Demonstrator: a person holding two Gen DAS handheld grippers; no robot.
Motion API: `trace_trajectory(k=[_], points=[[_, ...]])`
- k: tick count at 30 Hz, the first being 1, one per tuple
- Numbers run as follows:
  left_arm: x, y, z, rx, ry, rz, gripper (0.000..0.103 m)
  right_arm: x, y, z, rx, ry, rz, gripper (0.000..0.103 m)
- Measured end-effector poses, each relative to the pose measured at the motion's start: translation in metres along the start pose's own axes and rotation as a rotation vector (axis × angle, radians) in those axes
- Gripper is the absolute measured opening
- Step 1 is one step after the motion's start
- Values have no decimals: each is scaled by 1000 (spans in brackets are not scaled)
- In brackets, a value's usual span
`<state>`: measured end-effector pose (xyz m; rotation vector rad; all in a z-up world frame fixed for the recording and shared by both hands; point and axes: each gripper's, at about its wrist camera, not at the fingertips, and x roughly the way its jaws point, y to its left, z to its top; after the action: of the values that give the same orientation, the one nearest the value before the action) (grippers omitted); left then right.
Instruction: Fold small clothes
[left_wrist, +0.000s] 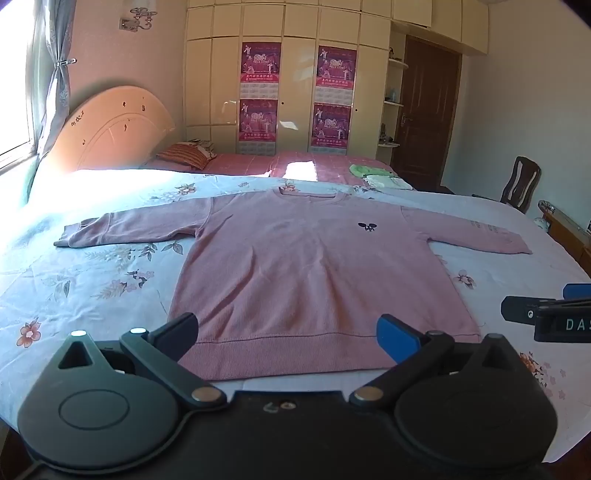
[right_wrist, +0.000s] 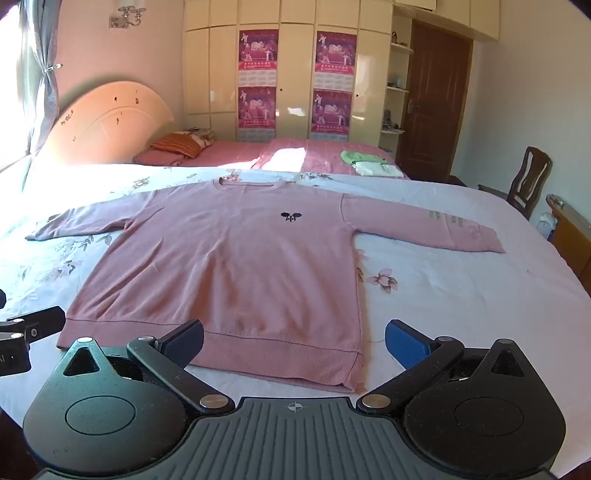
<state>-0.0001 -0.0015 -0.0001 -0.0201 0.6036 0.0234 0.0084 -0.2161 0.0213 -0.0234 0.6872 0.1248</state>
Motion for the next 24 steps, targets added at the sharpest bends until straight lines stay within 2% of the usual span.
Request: trace_trajectory(k=[24], points=[[0,4,-3,-17,7,-14,103,4,-3,-1,6,11,-1,103]])
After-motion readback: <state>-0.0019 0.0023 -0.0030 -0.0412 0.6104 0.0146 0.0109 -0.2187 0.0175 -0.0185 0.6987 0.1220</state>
